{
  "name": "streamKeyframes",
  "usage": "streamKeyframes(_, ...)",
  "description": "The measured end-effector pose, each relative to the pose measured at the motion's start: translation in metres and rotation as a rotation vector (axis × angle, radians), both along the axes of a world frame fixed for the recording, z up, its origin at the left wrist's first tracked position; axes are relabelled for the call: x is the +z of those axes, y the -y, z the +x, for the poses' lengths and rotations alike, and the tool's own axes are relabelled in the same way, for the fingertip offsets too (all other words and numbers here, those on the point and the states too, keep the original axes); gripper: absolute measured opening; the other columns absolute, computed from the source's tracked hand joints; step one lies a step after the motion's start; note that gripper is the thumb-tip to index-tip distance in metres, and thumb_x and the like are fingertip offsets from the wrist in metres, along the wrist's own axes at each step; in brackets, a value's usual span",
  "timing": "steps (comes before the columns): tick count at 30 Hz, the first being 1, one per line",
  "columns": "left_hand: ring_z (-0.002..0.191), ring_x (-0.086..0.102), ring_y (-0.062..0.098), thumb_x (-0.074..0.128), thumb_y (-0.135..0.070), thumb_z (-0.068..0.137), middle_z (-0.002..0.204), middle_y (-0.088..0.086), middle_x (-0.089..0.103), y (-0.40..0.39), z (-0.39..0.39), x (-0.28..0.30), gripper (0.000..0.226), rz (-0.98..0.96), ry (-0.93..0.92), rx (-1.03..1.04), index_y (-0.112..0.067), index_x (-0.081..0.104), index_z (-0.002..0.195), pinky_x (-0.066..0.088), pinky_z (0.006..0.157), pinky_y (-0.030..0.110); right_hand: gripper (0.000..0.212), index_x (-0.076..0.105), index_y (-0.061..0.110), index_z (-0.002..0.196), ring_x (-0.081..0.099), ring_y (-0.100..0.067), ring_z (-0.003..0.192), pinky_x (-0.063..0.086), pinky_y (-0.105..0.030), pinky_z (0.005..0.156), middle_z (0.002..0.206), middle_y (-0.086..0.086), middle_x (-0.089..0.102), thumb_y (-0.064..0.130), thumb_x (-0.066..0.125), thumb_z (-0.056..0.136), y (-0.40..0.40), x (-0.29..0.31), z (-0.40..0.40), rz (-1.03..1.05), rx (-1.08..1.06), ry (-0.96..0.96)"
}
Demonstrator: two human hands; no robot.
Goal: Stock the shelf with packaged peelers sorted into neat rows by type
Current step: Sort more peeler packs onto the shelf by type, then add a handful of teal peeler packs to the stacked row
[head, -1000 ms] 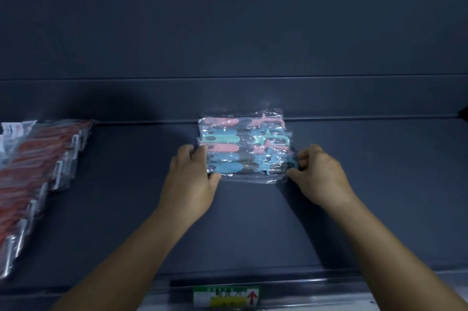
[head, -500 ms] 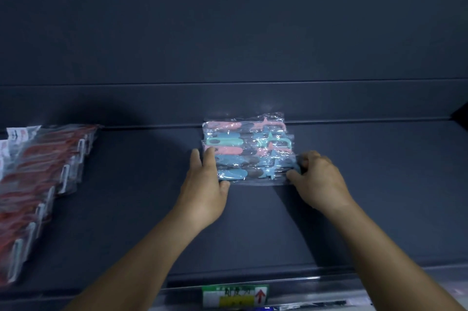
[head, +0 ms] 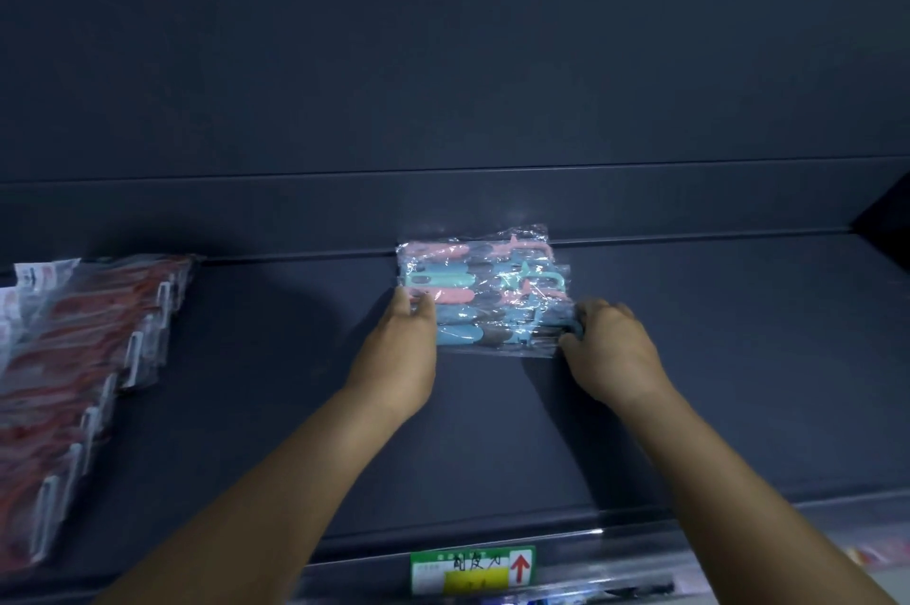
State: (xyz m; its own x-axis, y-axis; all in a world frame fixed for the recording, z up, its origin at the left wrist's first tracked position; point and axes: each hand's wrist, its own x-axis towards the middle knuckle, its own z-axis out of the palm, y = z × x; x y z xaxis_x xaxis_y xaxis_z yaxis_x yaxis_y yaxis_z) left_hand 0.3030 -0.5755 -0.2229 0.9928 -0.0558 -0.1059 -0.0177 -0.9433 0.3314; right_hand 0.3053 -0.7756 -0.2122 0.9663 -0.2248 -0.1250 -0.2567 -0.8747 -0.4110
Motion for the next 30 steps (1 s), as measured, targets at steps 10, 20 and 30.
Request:
streamKeyframes(10,0.142,0.025,0.026,0.045,-0.004,0.095,0.159,0.008,0.004,-0.003,-0.009,0.008,0.063,0.006,0.036,0.009,-0.01,0.013,0.149,0.036,0.104,0.031,0.035,0.047,0.008,0.122,0.041,-0.032,0.118,0.038,-0.034,0.09,0.126,-0.013,0.045,0.025,0.05,0.091,-0.007,0.013,-0.008,-0.086,0.095,0.043)
streamKeyframes(20,0.144,0.016,0.021,0.037,-0.027,0.101,0.153,0.007,0.025,-0.044,-0.068,0.041,0.051,0.254,0.137,0.094,-0.01,0.021,0.147,0.02,0.113,0.033,0.061,0.027,0.019,0.146,0.028,-0.02,0.139,0.018,-0.03,0.116,0.149,0.0,0.035,0.04,0.048,0.092,-0.077,0.035,-0.021,-0.125,0.658,0.224)
streamKeyframes(30,0.113,0.057,0.027,0.053,-0.028,0.088,0.125,0.007,0.056,-0.162,-0.18,0.076,0.046,0.318,0.224,0.497,-0.011,0.051,0.13,0.048,0.092,0.031,0.057,0.024,0.021,0.146,0.025,-0.014,0.14,0.015,-0.026,0.115,0.152,0.005,0.029,0.042,0.041,0.096,-0.218,0.066,-0.071,-0.005,1.155,0.302)
